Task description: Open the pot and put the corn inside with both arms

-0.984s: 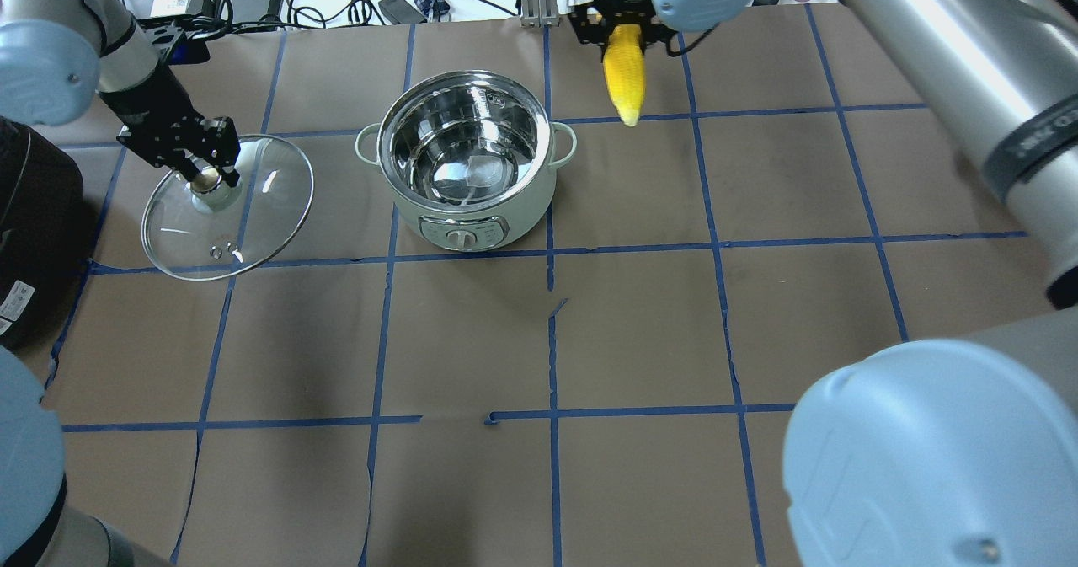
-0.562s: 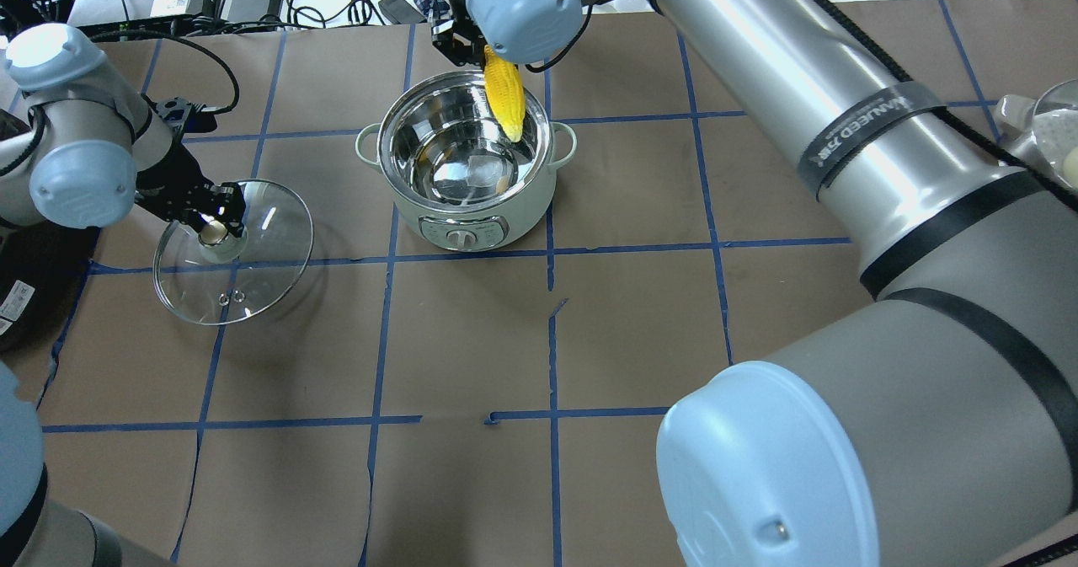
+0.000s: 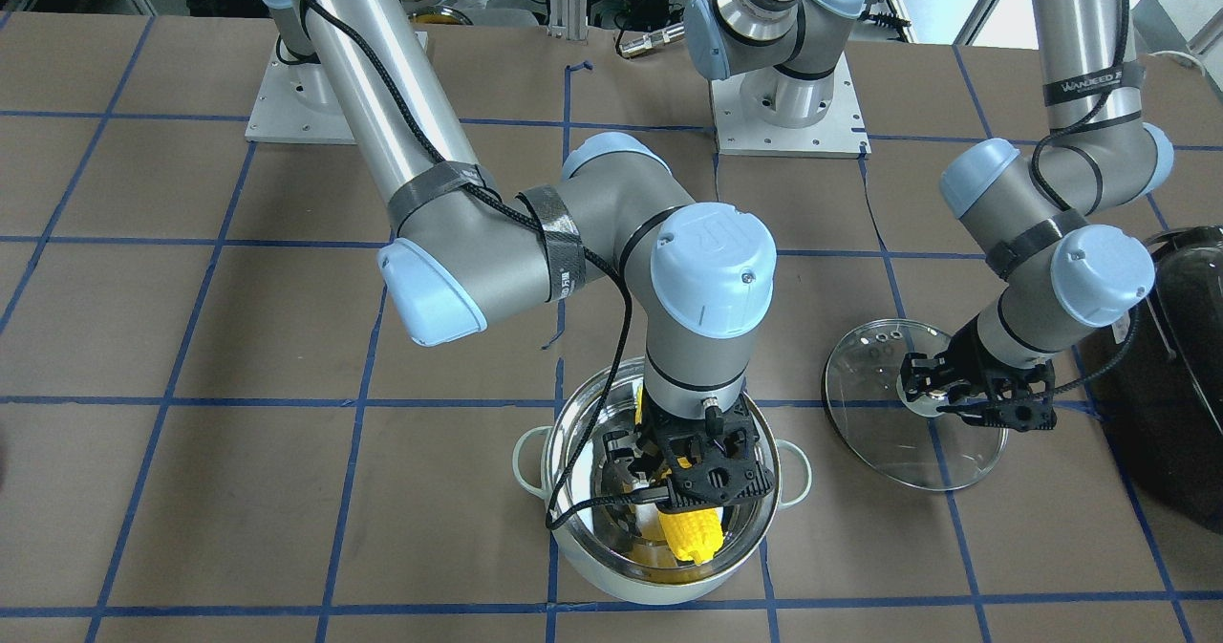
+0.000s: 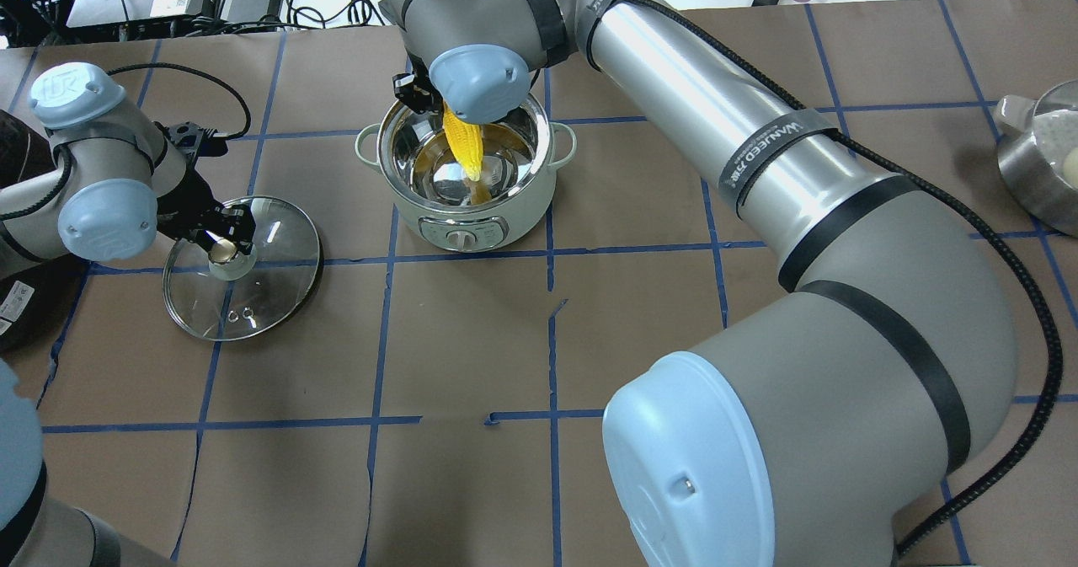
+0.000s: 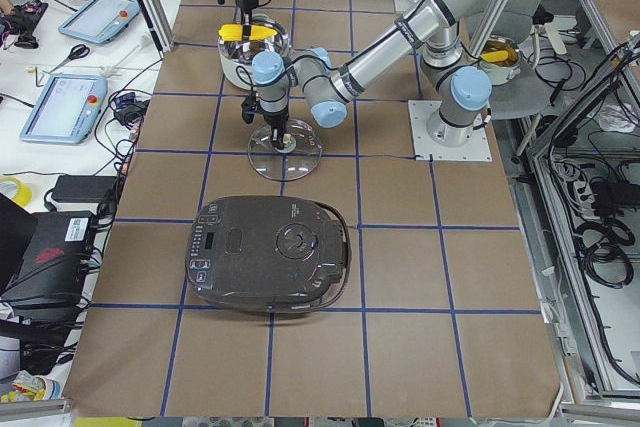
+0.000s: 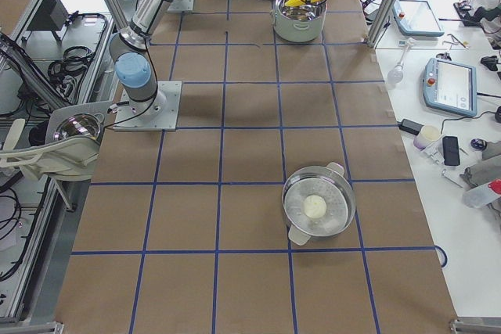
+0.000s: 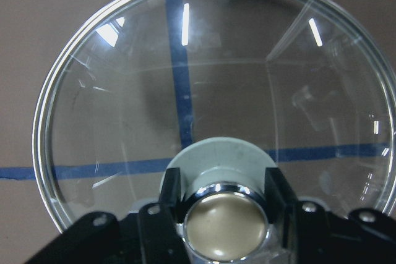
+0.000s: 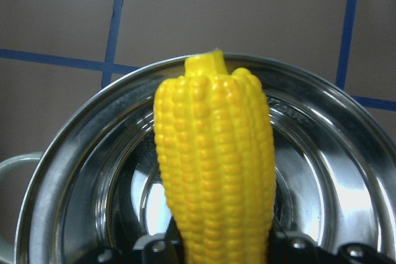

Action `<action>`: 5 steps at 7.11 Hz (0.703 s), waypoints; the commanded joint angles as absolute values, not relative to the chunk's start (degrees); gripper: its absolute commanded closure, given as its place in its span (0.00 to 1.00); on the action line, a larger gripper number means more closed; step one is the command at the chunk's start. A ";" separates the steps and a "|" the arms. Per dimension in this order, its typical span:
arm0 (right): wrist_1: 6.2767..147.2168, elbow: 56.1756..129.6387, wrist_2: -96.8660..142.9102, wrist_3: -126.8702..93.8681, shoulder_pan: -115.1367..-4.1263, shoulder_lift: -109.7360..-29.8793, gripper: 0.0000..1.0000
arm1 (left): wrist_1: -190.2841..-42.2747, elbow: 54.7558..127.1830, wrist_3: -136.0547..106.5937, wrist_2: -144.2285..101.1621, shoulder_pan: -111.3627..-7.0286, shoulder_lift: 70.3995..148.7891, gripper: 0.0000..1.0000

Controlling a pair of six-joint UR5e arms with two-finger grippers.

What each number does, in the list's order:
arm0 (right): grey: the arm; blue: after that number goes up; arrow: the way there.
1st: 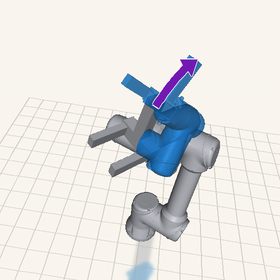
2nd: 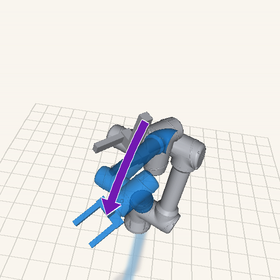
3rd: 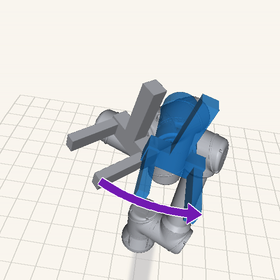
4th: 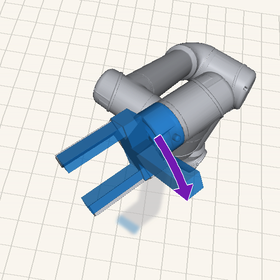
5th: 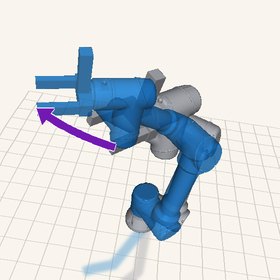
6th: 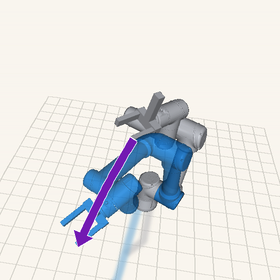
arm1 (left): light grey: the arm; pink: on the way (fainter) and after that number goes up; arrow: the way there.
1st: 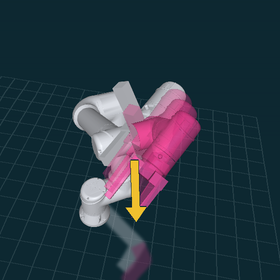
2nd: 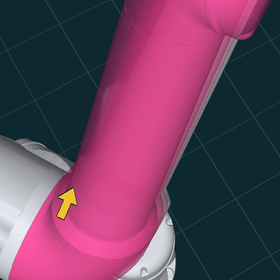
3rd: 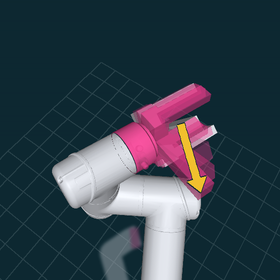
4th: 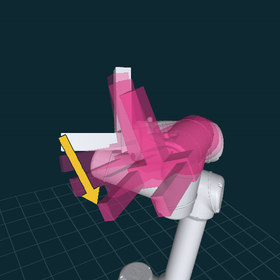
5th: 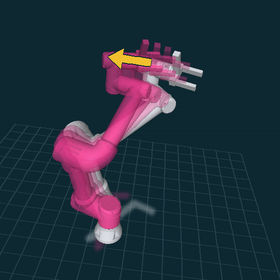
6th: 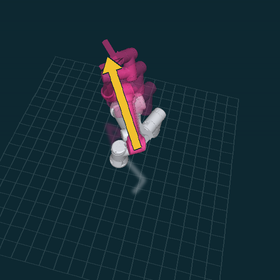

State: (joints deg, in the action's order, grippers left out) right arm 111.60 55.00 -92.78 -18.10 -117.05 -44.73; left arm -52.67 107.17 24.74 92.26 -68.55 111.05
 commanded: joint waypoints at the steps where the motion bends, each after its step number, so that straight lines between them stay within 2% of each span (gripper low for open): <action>1: 113.20 56.51 -92.64 -18.02 -117.16 -44.56 0.00 | -52.47 105.83 24.79 93.07 -69.08 109.35 0.00; 4: 111.90 57.12 -92.72 -17.14 -116.81 -48.67 0.00 | -66.40 96.81 24.79 90.89 -75.21 103.64 0.00; 5: 105.97 57.22 -92.72 -16.79 -115.07 -51.91 0.00 | -71.23 91.90 24.00 89.31 -78.80 102.93 0.00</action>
State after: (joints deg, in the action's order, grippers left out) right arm 110.97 56.94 -92.72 -17.22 -116.50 -48.40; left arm -65.23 97.36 24.65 91.06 -74.83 104.28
